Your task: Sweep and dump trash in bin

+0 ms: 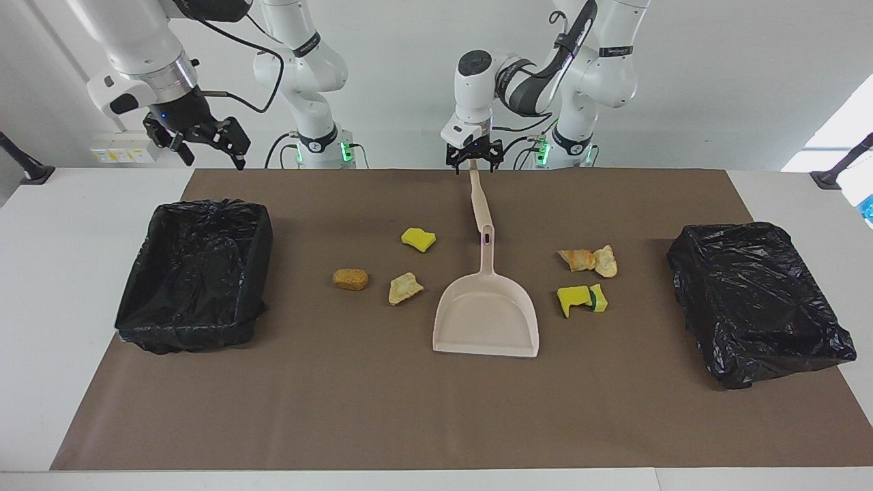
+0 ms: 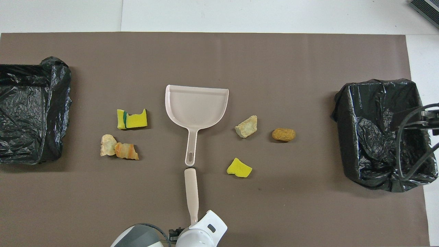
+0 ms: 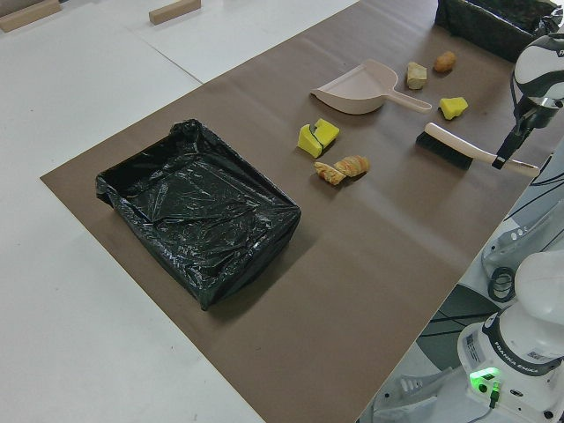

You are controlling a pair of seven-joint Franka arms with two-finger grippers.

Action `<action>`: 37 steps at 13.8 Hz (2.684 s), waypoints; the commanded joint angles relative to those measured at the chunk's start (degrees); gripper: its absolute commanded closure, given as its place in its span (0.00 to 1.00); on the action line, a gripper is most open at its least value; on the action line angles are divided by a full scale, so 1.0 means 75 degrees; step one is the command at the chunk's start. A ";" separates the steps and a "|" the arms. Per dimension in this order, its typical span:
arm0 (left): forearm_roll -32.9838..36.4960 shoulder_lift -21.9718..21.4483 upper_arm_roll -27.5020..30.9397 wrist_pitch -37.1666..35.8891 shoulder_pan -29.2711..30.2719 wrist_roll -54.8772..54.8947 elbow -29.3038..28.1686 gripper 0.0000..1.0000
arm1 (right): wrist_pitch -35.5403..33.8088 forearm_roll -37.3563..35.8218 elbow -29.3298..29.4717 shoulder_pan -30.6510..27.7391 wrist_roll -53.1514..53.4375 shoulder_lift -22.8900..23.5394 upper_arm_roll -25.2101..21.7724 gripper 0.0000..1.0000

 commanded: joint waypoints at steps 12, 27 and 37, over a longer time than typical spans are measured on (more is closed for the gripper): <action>-0.0178 0.0165 0.0091 0.0325 -0.0105 0.0464 -0.0184 0.07 | -0.0060 0.0100 -0.0045 -0.0038 -0.0211 -0.0113 0.0004 0.00; -0.0178 -0.0162 0.0174 -0.2424 0.0819 0.1342 0.1010 1.00 | 0.0536 0.0112 -0.0583 0.0150 -0.0141 -0.0359 0.0039 0.00; -0.0061 -0.0857 0.1404 -0.4646 0.4052 0.4636 0.2708 1.00 | 0.3640 0.0264 -0.1263 0.1284 0.2035 0.1209 0.0836 0.00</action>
